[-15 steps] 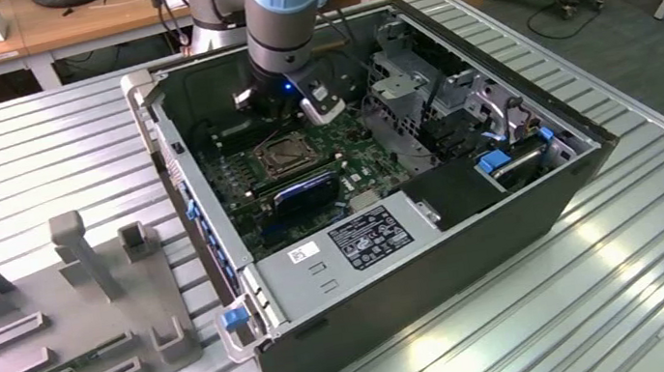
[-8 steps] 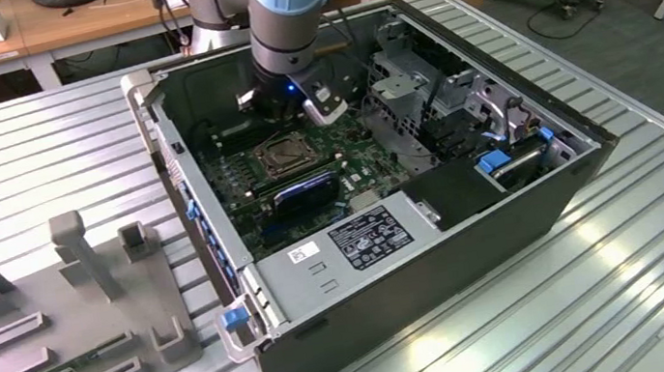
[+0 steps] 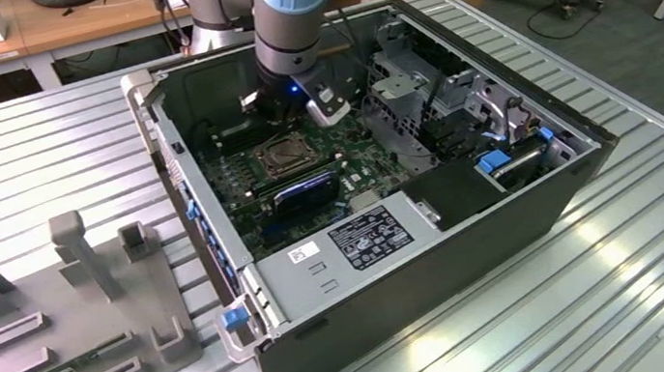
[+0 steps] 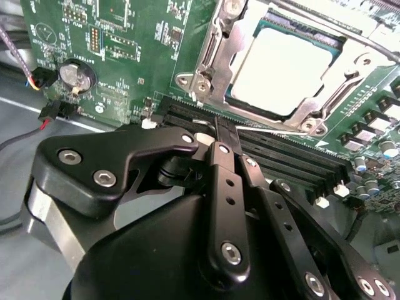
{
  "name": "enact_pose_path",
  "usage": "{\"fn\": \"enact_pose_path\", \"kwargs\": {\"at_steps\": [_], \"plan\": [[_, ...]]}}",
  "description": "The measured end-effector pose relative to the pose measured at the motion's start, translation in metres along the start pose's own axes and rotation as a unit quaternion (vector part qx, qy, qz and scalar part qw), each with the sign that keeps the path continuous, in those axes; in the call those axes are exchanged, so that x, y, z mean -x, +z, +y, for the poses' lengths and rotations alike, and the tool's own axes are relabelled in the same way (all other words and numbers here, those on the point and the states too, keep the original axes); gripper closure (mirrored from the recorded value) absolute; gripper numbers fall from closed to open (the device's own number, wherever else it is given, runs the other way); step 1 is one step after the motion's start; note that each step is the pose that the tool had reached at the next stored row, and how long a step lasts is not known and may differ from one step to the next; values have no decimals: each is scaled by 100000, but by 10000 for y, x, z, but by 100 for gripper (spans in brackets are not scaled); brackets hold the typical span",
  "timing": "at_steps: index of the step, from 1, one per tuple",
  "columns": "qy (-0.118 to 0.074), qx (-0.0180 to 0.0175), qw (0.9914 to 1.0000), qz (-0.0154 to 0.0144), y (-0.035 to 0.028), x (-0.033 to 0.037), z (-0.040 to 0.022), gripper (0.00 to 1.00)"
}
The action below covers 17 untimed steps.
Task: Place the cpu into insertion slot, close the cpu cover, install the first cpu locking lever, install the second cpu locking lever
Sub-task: 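Install the first cpu locking lever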
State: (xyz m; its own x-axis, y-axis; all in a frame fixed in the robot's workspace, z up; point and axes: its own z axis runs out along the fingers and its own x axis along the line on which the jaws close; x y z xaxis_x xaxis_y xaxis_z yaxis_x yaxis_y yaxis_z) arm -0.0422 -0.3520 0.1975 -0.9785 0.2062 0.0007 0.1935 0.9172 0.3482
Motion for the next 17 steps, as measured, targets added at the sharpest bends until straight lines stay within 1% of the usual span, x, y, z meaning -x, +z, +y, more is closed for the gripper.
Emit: {"fn": "enact_pose_path", "kwargs": {"at_steps": [4, 5, 11, 17], "plan": [[140, -1012, 99994, 384, 21, 27, 2, 89], [158, -1126, 99993, 434, 26, 32, 3, 89], [226, -1326, 99989, 606, 49, 52, 16, 89], [243, -1357, 99988, 669, 73, 67, 36, 89]]}}
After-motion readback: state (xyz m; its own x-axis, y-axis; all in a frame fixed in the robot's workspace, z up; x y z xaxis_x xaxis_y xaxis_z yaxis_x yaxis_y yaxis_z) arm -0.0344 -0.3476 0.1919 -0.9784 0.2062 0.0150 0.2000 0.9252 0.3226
